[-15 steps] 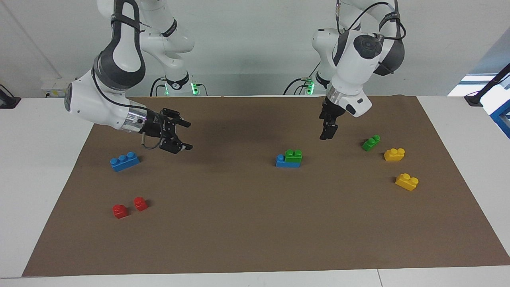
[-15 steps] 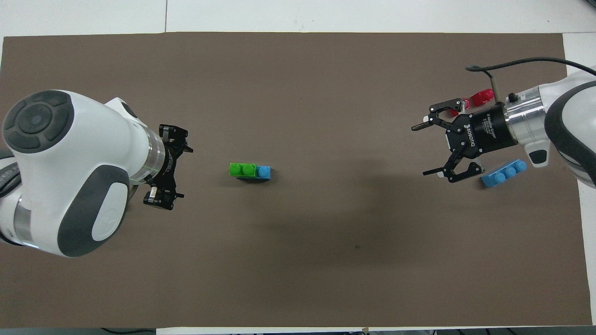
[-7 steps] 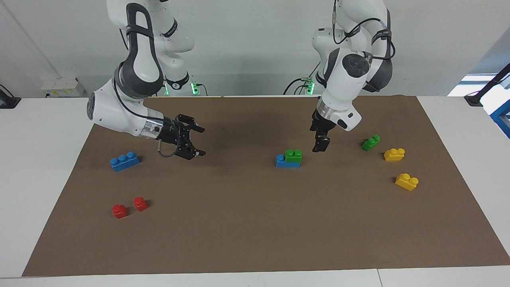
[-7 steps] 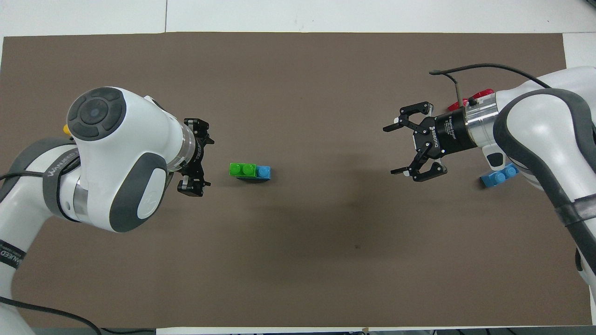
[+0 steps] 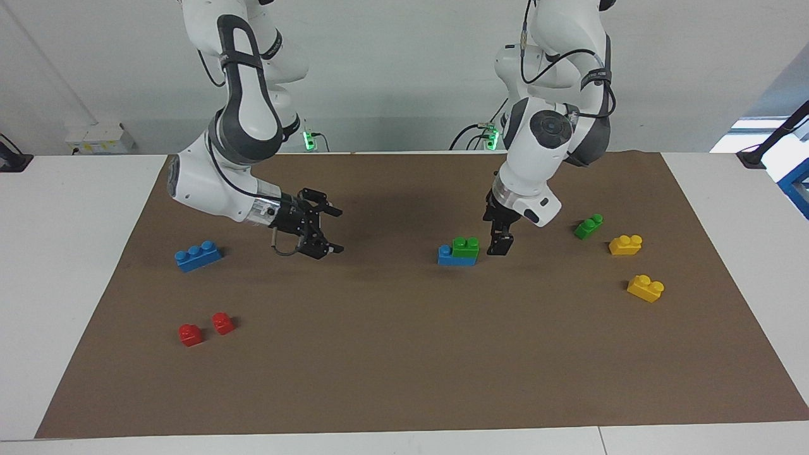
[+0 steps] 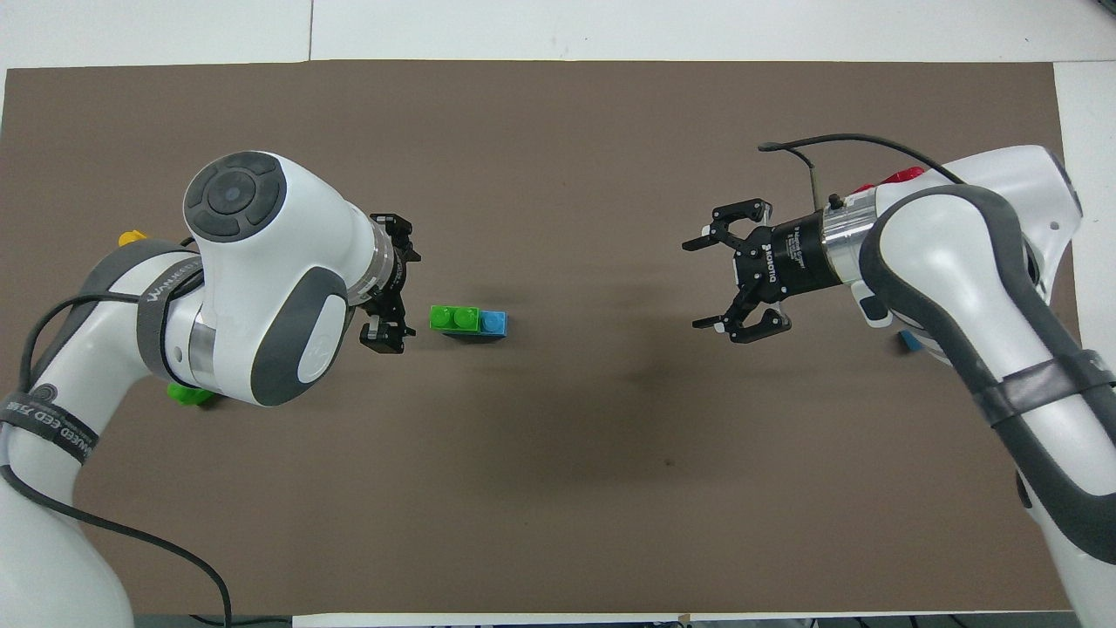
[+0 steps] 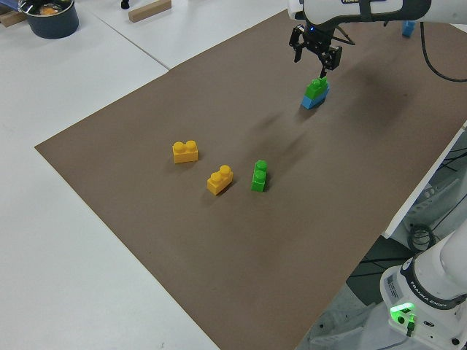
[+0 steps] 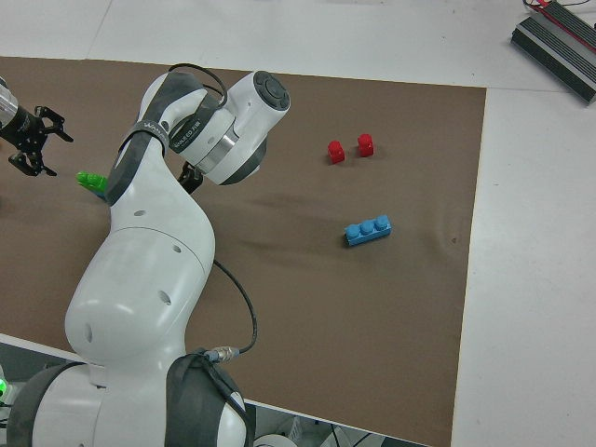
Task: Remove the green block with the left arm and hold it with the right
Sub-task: 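Move the left gripper toward the green block while the right gripper approaches, then close the left gripper on the green block while the right gripper grasps blue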
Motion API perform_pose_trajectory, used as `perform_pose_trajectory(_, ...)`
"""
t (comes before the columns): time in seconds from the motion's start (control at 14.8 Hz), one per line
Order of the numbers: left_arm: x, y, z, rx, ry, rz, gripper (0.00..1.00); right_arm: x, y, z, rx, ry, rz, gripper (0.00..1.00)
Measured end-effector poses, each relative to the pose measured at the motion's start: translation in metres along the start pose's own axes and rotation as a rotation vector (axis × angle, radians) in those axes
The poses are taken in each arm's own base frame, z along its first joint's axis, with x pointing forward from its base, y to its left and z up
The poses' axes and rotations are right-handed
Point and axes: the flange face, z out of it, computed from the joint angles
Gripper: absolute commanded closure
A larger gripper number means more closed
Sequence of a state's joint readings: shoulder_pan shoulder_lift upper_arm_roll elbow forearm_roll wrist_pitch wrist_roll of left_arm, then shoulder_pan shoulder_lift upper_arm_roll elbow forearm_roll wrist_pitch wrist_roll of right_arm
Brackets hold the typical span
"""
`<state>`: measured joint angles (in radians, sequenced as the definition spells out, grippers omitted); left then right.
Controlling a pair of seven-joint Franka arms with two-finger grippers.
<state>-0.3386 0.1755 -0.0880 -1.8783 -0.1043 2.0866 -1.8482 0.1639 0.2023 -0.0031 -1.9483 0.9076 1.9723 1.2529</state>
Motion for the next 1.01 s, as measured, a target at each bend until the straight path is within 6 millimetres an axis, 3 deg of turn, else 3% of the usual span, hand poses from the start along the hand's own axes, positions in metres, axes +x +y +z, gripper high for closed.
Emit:
perform_pose_trajectory(0.34,-0.005,0.0,0.014,-0.024,-0.007,-0.051,0.0,0.0,-0.005,0.034,0.035,-0.019,0.033,0.0)
perform_pose_trajectory(0.81,-0.014,-0.016,0.037,0.013,0.007,-0.053,0.0,-0.023,-0.001,0.123,0.082,-0.001,0.042,0.0)
perform_pose_trajectory(1.01,-0.016,-0.019,0.041,0.021,0.011,-0.075,0.0,-0.029,0.003,0.149,0.097,0.004,0.051,0.0)
